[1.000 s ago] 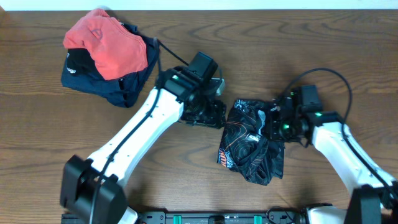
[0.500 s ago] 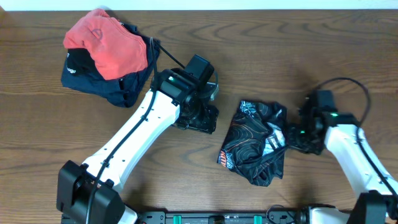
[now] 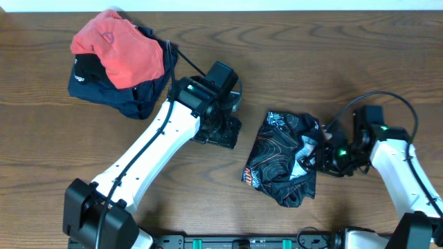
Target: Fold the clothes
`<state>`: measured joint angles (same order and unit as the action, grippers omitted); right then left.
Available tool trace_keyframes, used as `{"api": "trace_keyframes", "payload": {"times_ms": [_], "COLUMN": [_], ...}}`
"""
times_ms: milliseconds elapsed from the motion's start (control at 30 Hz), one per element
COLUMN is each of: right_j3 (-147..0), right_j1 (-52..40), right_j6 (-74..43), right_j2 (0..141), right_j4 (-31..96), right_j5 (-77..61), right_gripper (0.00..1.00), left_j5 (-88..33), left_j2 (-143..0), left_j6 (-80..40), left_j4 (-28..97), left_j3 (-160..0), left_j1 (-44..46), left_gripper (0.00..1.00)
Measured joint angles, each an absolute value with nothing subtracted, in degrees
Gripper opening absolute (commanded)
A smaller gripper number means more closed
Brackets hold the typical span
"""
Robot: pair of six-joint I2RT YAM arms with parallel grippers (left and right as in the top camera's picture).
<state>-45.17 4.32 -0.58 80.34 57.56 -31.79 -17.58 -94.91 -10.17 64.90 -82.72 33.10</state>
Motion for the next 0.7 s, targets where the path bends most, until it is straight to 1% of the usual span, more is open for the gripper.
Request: {"api": "trace_keyframes", "payload": {"times_ms": [200, 333, 467, 533, 600, 667, 700], "right_j3": [-45.17, -45.17, -45.15, -45.04, -44.51, -43.77, -43.33], "right_j1": [-6.42, -13.28, -17.3, -19.11, -20.78, -22.24, -22.92], "right_j6": [2.57, 0.08, -4.56, -6.9, -8.82, -10.39, -11.09], "right_j2": [80.34, 80.34, 80.34, 80.34, 80.34, 80.34, 80.34], "right_j4": [56.82, 54.89, 54.35, 54.24, 54.06, 54.06, 54.04], "right_j5": [-33.36, -27.53, -21.37, -19.35, -18.17, -17.45, -17.06], "right_gripper": [0.41, 0.44, 0.44, 0.4, 0.33, 0.31, 0.28], "left_j5": [-16.82, -16.23, -16.1, -16.1, -15.88, -15.64, -15.51], "left_j2": [-94.91, -94.91, -94.91, -94.91, -94.91, -94.91, -94.91], "left_j6": [-9.8, -9.5, -9.13, -9.13, -9.13, -9.13, -9.13], "left_j4": [65.25, 65.36, 65.54, 65.56, 65.56, 65.56, 65.56], "left_j3": [-82.72, -82.72, -82.72, -82.72, -82.72, -82.72, -82.72], "left_j1": [33.1, 33.1, 33.1, 33.1, 33.08, 33.1, 33.1], "left_gripper": [0.58, 0.58, 0.59, 0.58, 0.58, 0.59, 0.58]}}
